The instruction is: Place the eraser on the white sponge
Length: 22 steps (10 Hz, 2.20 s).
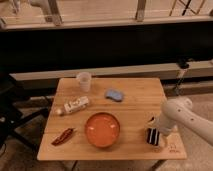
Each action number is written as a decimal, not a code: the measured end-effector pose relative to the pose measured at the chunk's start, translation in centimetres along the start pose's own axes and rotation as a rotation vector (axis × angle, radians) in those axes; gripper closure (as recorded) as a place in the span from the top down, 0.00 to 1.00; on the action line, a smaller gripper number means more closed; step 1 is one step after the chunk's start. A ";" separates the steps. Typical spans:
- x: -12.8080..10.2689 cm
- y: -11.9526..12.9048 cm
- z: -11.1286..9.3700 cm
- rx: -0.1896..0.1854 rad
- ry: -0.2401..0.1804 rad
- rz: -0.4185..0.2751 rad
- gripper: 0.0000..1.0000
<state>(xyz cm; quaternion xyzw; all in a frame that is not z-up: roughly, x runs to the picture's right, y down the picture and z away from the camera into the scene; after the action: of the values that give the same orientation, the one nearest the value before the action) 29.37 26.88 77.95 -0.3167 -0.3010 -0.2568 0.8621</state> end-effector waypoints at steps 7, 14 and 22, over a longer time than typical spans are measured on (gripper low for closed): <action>-3.4 0.4 -0.4 0.101 -0.051 -0.167 0.80; -6.2 -0.7 0.5 0.119 0.254 -0.213 0.80; -4.0 -4.0 1.1 0.037 0.491 -0.051 0.80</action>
<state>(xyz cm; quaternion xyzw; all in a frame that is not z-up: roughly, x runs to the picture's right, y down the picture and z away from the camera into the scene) 23.69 26.00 77.43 -0.2214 -0.0950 -0.3420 0.9083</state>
